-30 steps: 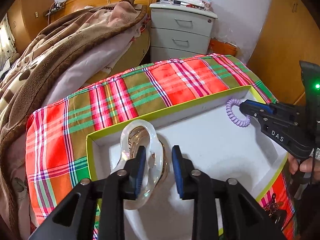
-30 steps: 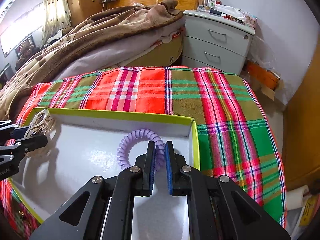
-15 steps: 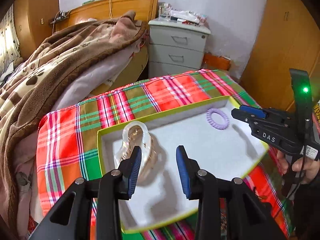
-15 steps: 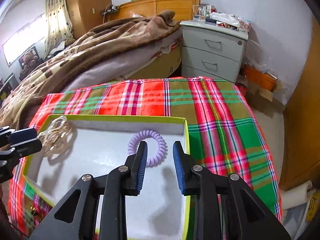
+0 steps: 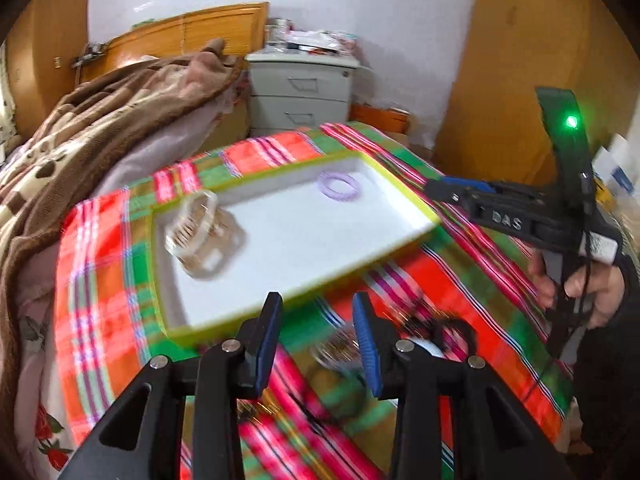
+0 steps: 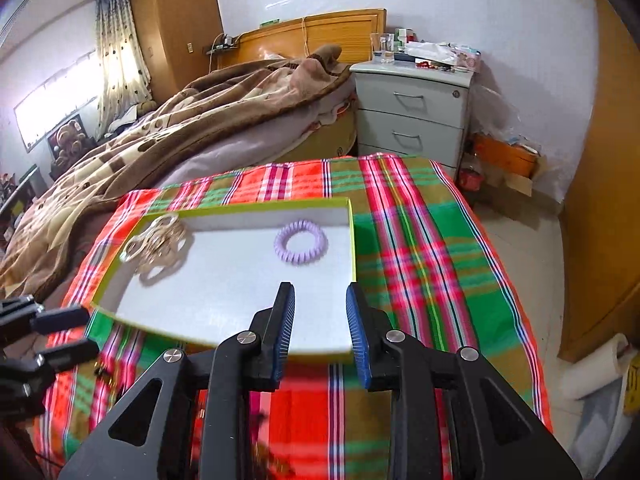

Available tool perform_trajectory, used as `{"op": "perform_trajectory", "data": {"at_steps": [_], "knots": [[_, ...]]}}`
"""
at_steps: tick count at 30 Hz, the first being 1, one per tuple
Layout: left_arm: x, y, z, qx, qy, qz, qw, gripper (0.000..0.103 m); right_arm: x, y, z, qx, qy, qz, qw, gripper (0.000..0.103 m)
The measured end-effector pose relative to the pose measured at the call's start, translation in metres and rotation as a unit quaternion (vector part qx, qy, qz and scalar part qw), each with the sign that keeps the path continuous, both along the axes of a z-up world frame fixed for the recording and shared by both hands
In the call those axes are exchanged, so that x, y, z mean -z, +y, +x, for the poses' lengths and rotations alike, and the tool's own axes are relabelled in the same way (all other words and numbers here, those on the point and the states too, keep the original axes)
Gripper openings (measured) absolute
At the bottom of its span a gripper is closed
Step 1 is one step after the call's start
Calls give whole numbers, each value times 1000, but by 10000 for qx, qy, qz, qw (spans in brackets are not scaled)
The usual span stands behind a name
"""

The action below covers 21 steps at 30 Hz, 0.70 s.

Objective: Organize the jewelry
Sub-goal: 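Grasp the white coiled hair tie with the left tool while the right tool approaches the black band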

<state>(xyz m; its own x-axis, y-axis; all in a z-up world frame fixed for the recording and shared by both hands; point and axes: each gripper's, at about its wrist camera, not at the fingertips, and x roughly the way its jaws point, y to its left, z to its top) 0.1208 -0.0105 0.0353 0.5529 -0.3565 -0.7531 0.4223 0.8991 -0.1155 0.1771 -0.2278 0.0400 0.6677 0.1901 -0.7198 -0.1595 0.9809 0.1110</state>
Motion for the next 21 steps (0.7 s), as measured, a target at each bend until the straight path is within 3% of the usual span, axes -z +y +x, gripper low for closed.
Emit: {"op": "perform_trajectory", "data": {"at_steps": [8,14,18,21], "knots": [[18,-23,-43,610,156,-196,9978,38,7,-11,-43,96,-16,137,9999,28],[30,-36,-64,858,105,-18,9963,38,11,-17,-65,131,-57,202,9997,28],[38,-52,-74,983,-225,623,9930,38,14,-20,-71,183,-41,225,9996,28],[43,-60,-72,1026,-230,783,9914,38,17,-23,-75,218,-24,298,9993,28]]}}
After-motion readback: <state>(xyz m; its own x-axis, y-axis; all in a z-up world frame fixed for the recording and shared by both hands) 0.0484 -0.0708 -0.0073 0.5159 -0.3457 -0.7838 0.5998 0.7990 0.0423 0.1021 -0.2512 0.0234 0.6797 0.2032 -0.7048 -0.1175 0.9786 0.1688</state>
